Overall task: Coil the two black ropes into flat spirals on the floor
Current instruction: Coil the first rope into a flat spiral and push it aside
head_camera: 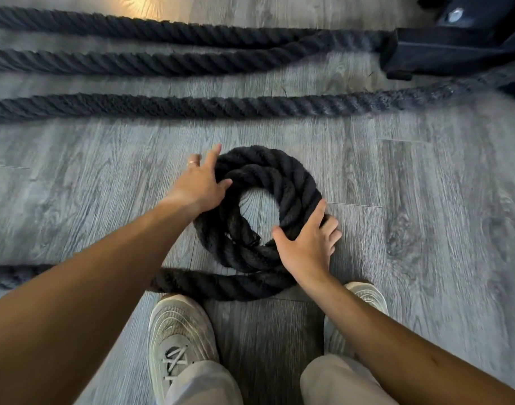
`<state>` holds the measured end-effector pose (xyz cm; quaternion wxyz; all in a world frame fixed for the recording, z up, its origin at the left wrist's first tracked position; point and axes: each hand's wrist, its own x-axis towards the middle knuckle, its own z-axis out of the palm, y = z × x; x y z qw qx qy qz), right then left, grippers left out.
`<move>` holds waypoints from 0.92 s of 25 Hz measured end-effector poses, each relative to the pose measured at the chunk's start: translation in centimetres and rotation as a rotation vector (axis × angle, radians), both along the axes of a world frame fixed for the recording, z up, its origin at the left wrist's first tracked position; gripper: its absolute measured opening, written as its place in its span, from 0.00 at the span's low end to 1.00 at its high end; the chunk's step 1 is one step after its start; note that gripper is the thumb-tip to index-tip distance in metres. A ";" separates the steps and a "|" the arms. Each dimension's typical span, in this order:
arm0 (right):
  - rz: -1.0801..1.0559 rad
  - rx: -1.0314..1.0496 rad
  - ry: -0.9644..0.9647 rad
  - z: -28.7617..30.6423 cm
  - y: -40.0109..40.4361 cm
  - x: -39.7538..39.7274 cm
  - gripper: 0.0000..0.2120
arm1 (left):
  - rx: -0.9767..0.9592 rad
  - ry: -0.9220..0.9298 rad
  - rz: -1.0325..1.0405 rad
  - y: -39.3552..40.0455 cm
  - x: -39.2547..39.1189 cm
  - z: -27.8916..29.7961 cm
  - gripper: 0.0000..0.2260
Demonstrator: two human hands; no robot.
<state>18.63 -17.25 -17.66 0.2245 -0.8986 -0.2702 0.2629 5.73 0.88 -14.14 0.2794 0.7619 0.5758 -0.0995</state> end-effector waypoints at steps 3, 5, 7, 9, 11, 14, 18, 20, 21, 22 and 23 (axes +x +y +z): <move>0.097 -0.070 0.003 -0.1 0.4 1.0 0.54 | -0.041 -0.096 0.024 0.5 -0.7 -0.7 0.30; 0.252 -0.109 0.026 -0.1 2.5 3.6 0.54 | -0.051 -0.207 0.180 -0.3 -2.2 -1.0 0.28; 0.451 -0.119 0.069 0.6 5.7 7.1 0.54 | -0.095 -0.359 0.384 -2.3 -4.2 -1.8 0.27; 0.662 -0.116 0.058 1.8 8.6 9.4 0.53 | -0.110 -0.470 0.550 -5.7 -5.5 -2.6 0.27; 0.737 -0.049 0.046 2.3 9.6 10.0 0.50 | -0.148 -0.483 0.631 -8.8 -5.6 -2.8 0.29; 0.521 0.105 0.045 2.1 7.8 8.6 0.48 | -0.116 -0.406 0.681 -7.9 -5.3 -2.1 0.29; -0.035 0.120 0.176 1.5 1.6 5.3 0.47 | -0.074 -0.418 0.625 -1.2 -5.3 -0.7 0.31; -0.179 0.047 0.288 1.5 -1.0 2.9 0.47 | -0.149 -0.446 0.514 0.5 -5.0 -0.8 0.30; -0.190 0.030 0.306 1.2 -1.6 2.1 0.47 | -0.160 -0.415 0.461 0.9 -5.0 -1.2 0.28; -0.181 0.029 0.302 1.0 -1.8 1.6 0.46 | -0.151 -0.377 0.424 1.2 -4.9 -1.4 0.28; -0.165 0.033 0.285 0.9 -1.6 1.6 0.46 | -0.130 -0.351 0.413 1.4 -5.0 -1.8 0.27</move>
